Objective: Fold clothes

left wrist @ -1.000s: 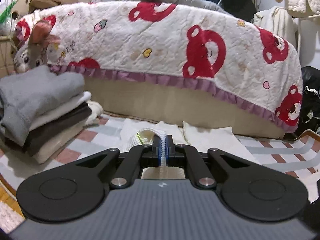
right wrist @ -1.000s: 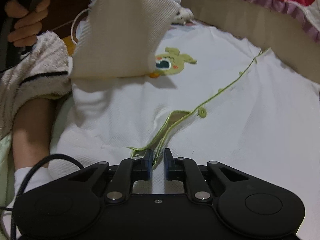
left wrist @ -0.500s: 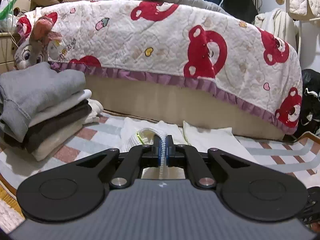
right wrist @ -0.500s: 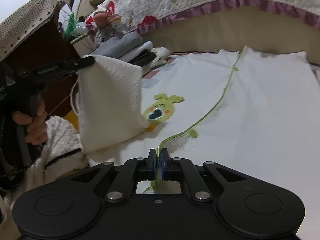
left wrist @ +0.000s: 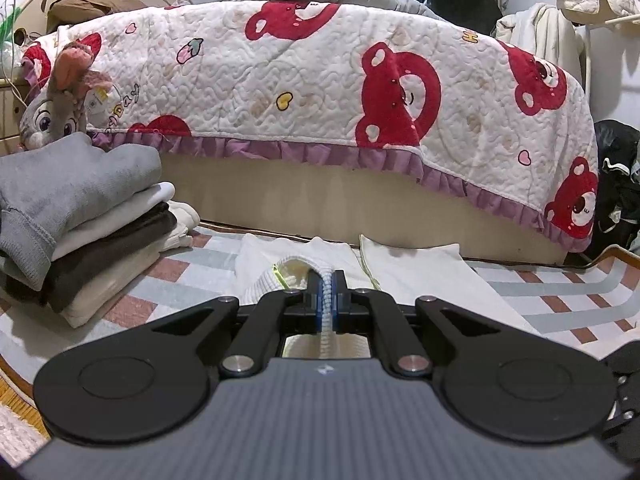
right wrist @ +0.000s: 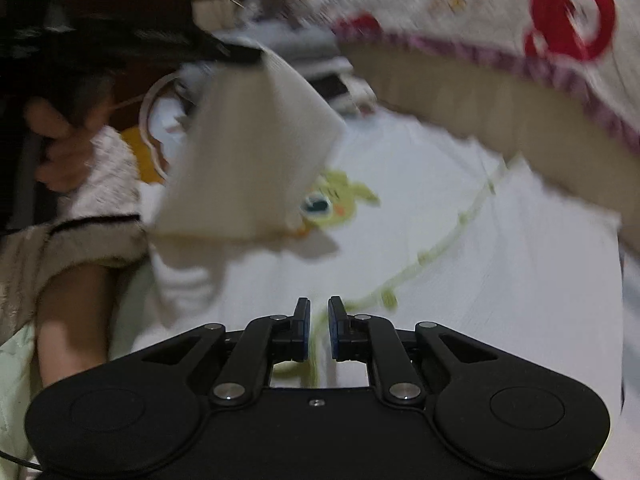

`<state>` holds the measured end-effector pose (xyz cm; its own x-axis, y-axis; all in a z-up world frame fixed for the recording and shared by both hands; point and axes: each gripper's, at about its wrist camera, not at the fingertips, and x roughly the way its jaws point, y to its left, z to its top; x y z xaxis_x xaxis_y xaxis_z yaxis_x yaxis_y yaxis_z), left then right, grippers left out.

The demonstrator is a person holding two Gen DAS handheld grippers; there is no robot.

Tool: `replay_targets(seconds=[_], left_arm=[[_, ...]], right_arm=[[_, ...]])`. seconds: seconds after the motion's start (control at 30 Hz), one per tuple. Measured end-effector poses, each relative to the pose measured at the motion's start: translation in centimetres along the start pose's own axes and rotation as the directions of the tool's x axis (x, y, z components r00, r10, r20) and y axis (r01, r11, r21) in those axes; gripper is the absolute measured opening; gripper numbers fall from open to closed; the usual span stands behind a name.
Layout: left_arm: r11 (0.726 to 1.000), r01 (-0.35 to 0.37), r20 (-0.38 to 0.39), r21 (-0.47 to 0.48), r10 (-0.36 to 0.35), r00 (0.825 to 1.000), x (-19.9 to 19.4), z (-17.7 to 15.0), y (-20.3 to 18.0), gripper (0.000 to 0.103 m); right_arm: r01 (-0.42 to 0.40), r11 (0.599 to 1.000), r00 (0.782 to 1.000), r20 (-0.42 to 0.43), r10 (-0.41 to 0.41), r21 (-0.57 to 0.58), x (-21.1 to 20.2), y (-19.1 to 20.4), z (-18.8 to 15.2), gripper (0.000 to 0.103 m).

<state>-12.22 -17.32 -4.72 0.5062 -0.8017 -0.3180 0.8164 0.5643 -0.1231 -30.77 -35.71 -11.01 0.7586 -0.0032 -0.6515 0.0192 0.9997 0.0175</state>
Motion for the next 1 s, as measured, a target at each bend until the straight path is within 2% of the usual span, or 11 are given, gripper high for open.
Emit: replay_targets(seconds=[0.13,0.2,0.23,0.3,0.33,0.4,0.53,0.63,0.77,0.83,1.0], left_arm=[[1.000,0.004,-0.005,0.010,-0.004,1.000,0.1,-0.1,-0.5,0.004],[1.000,0.004,0.000,0.019,-0.004,1.000,-0.1,0.0,-0.7,0.004],[1.000,0.003,0.005,0.025,-0.004,1.000,-0.2,0.0,-0.7,0.004],[1.000,0.008,0.010,0.029,-0.009,1.000,-0.3,0.1,-0.7,0.004],[1.000,0.014,0.009,0.028,-0.014,1.000,-0.3,0.1,-0.7,0.004],[0.999,0.030,-0.001,0.016,-0.030,1.000,-0.2,0.1,-0.7,0.004],[0.999,0.050,-0.004,-0.008,-0.050,0.999,-0.3,0.2,-1.0,0.004],[0.999,0.054,0.002,-0.008,-0.054,0.999,-0.5,0.3,-1.3,0.004],[0.998,0.067,-0.007,-0.010,-0.067,0.998,-0.4,0.3,-2.0,0.004],[0.998,0.069,-0.006,0.005,-0.069,0.998,-0.4,0.3,-2.6,0.004],[0.995,0.087,-0.013,0.048,-0.086,0.996,-0.3,0.1,-3.8,0.004]], right_arm=[[-0.018,0.986,0.998,-0.061,0.008,-0.164,2.7,1.9,0.4,0.013],[-0.028,0.979,0.979,-0.202,-0.015,-0.203,4.9,2.4,-0.4,0.013],[-0.072,0.981,0.953,-0.304,0.014,-0.179,5.8,2.5,-0.9,0.005],[-0.173,0.983,0.888,-0.440,0.133,-0.054,6.4,2.1,-1.4,0.005],[-0.207,0.978,0.875,-0.451,0.177,-0.017,6.3,2.0,-1.6,0.004],[-0.207,0.978,0.898,-0.404,0.176,-0.033,5.6,1.8,-1.4,0.005],[-0.198,0.975,0.964,-0.162,0.213,0.103,1.5,-1.0,0.3,0.009],[-0.127,0.963,0.991,-0.020,0.136,0.237,-1.0,-3.6,0.9,0.026],[-0.018,0.973,0.996,-0.080,0.037,0.228,0.4,-4.1,0.7,0.028],[-0.040,0.967,0.996,-0.062,0.057,0.250,1.6,-4.1,0.3,0.029],[-0.019,0.999,0.985,-0.170,0.025,0.039,4.6,-0.4,-0.8,0.024]])
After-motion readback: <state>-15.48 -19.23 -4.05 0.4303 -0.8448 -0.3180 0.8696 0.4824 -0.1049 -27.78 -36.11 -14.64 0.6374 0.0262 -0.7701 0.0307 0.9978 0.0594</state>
